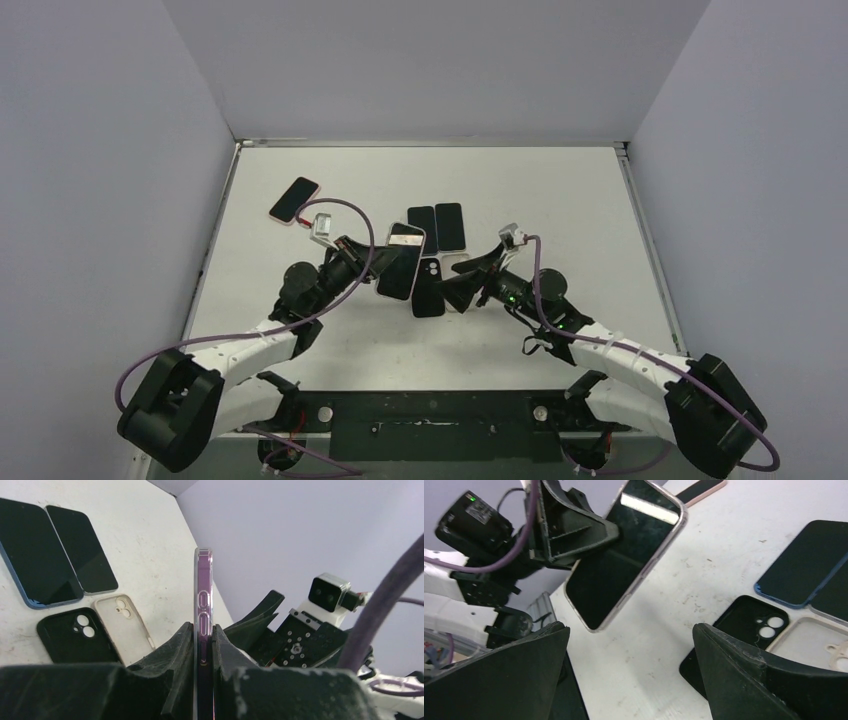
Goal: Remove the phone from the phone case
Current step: Pick up the phone at the center of the board, then remove the phone case from the phone.
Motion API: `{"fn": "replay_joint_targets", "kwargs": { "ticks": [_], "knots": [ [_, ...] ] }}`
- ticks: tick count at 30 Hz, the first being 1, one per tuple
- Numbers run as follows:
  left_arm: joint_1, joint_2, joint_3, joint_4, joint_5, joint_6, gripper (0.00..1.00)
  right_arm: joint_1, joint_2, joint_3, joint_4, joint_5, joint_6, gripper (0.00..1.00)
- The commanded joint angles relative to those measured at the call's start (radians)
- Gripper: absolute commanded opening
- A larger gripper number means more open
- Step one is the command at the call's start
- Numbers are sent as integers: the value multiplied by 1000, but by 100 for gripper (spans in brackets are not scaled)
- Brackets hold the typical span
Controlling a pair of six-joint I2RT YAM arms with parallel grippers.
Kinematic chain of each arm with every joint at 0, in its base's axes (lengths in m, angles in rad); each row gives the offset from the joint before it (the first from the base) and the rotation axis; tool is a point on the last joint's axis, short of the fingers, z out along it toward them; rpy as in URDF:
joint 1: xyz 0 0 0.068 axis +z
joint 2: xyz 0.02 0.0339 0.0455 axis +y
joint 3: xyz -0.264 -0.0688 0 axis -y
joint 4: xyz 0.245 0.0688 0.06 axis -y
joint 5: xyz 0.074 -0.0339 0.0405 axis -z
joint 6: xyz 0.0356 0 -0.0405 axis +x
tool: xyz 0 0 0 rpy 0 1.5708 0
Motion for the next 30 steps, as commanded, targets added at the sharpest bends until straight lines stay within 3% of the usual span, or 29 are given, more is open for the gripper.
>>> {"fn": "replay_joint_targets", "kwargs": {
  "ticks": [1, 8, 14, 16, 20, 22, 30],
  "knots": [
    [-12, 50, -13, 322, -77, -200, 0, 64, 77, 20, 240, 53, 136, 100],
    [-59, 122, -23, 460, -116, -252, 0, 150, 250, 68, 388, 86, 218, 95],
    [-81, 175, -47, 536, -122, -288, 0, 163, 364, 94, 530, 43, 289, 76],
    [-81, 188, -52, 548, -110, -290, 0, 163, 379, 97, 549, 27, 294, 65],
    [-67, 207, -48, 524, -52, -284, 0, 156, 389, 108, 558, -15, 293, 17],
    [-41, 218, -41, 505, 0, -289, 0, 144, 385, 110, 554, -47, 293, 0],
    [28, 276, 25, 523, 222, -297, 23, 67, 303, 129, 414, -191, 273, 0]
  ]
}}
